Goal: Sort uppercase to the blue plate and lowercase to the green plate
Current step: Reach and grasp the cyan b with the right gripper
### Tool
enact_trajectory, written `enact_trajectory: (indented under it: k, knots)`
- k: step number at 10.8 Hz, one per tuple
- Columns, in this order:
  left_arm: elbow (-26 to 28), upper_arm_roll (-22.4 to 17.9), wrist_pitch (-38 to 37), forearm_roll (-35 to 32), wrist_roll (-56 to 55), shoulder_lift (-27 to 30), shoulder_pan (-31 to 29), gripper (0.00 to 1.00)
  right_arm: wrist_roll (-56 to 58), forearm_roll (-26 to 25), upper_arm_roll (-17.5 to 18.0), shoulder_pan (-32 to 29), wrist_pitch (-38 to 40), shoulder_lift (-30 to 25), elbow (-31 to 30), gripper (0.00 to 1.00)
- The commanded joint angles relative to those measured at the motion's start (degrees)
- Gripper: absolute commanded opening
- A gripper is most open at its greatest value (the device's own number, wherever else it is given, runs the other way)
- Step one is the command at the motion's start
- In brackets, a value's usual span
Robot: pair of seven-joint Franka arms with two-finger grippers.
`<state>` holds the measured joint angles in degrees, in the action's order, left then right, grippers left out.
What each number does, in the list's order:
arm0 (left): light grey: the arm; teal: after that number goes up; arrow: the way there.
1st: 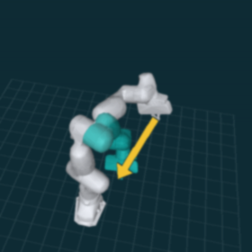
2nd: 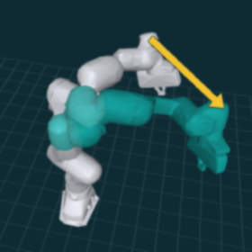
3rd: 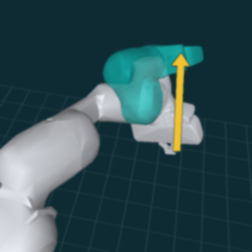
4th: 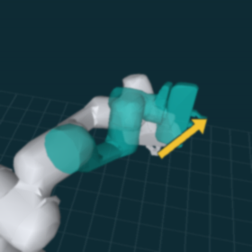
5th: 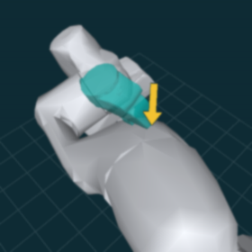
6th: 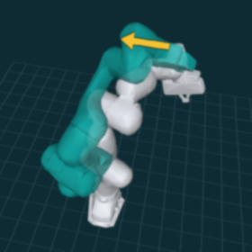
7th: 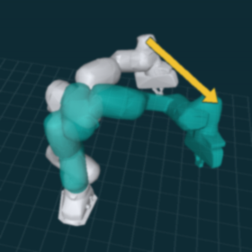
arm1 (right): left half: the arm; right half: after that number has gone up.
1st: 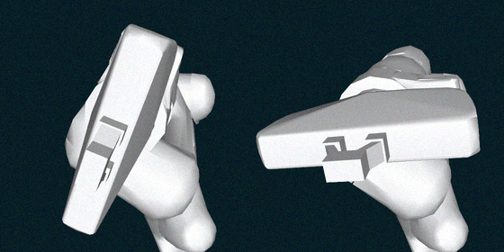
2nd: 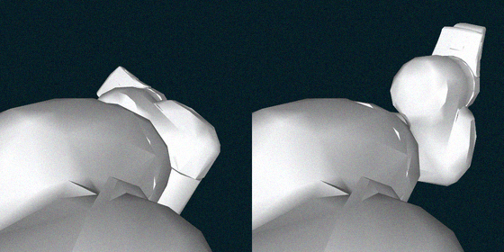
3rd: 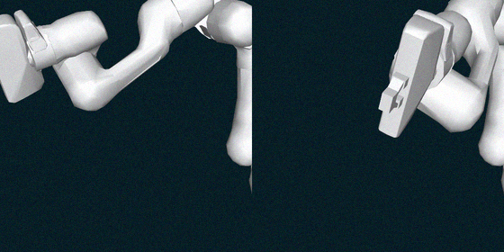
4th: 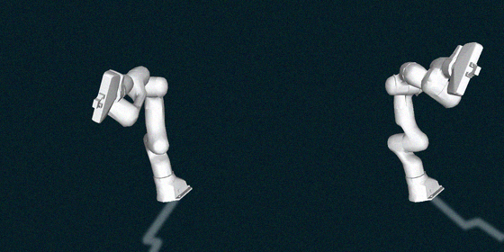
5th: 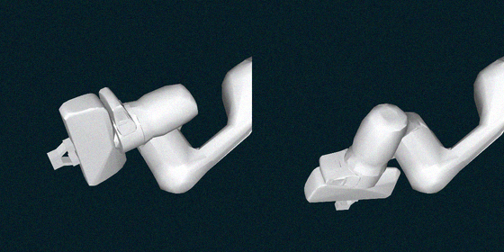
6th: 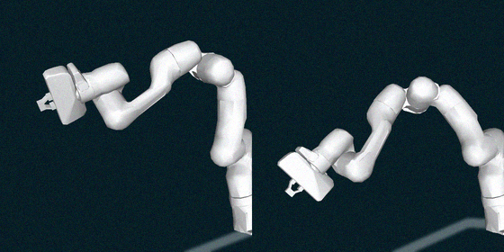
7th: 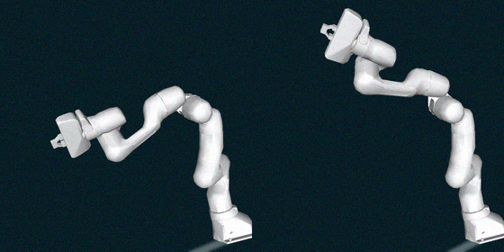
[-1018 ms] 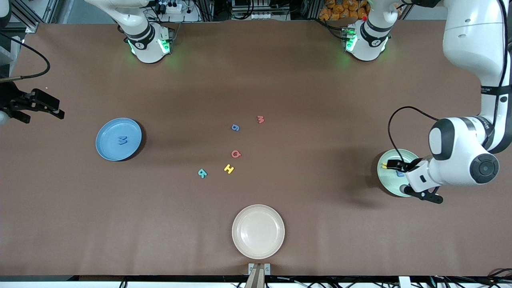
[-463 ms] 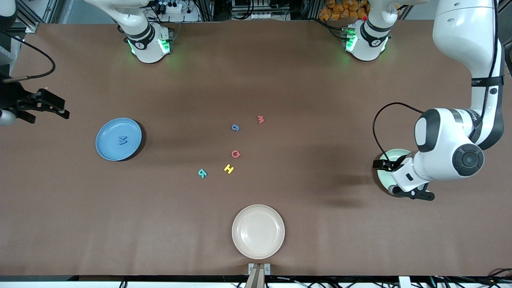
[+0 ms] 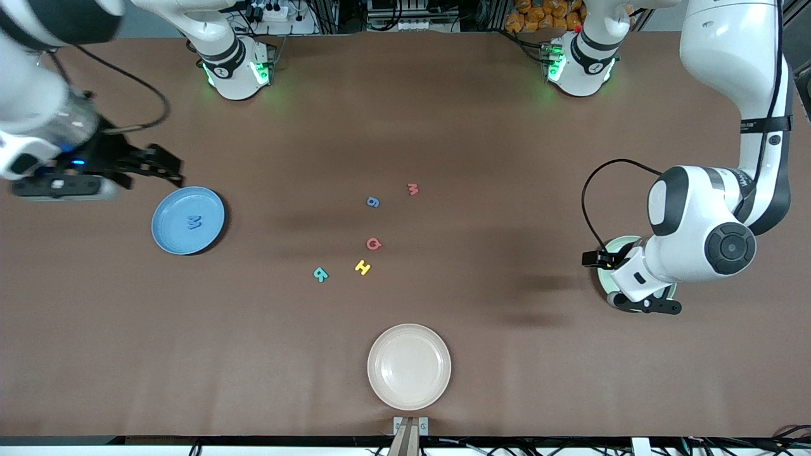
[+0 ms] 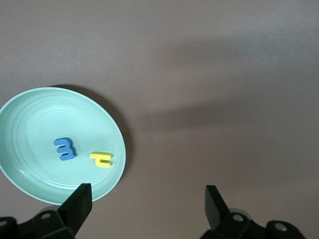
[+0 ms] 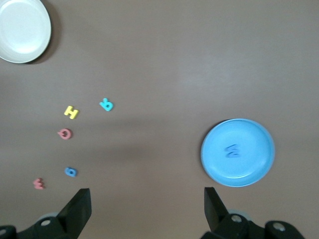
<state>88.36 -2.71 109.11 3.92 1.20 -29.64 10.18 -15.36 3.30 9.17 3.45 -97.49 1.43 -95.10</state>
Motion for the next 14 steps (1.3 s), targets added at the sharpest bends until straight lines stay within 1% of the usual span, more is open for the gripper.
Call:
enact_trajectory:
  k: [1,3,5,7,9,10,12,14]
  knots:
    - [0.15,0.68,-2.32,-0.49,-2.17,2.83,0.02,1.0,-9.03,-1.01,1.73,3.04,-5.67,0.4,-4.38,1.0]
    - [0.23,1.21,-2.32,-0.67,-2.34,4.23,-0.51,1.0,-14.85,-1.45,1.91,6.81,-10.94,4.52,-5.36,1.0]
    - [0.41,2.17,-2.32,-0.84,-2.43,5.2,-0.51,1.0,-17.93,-4.17,1.91,9.46,-14.99,9.61,-5.45,1.0]
    - [0.67,2.44,-2.76,-0.93,-2.43,5.99,-0.42,1.0,-19.18,-4.62,1.91,10.26,-20.52,15.32,-5.45,1.0]
    - [0.85,3.14,-3.37,-1.02,-2.34,6.44,-0.42,1.0,-20.31,-5.05,1.3,11.84,-27.63,21.73,-5.45,1.0]
    - [1.02,3.84,-3.64,-1.02,-2.34,6.79,-0.42,1.0,-22.24,-5.84,1.29,12.97,-29.58,24.2,-5.36,1.0]
    - [1.02,4.73,-4.78,-1.02,-2.43,7.05,-0.42,1.0,-27.51,-11.1,1.29,13.95,-30.3,29.83,-3.96,1.0]
    - [1.55,4.82,-4.78,-1.02,-2.52,7.32,-0.77,1.0,-31.55,-11.56,1.12,14.3,-31.88,33.7,-2.03,1.0]
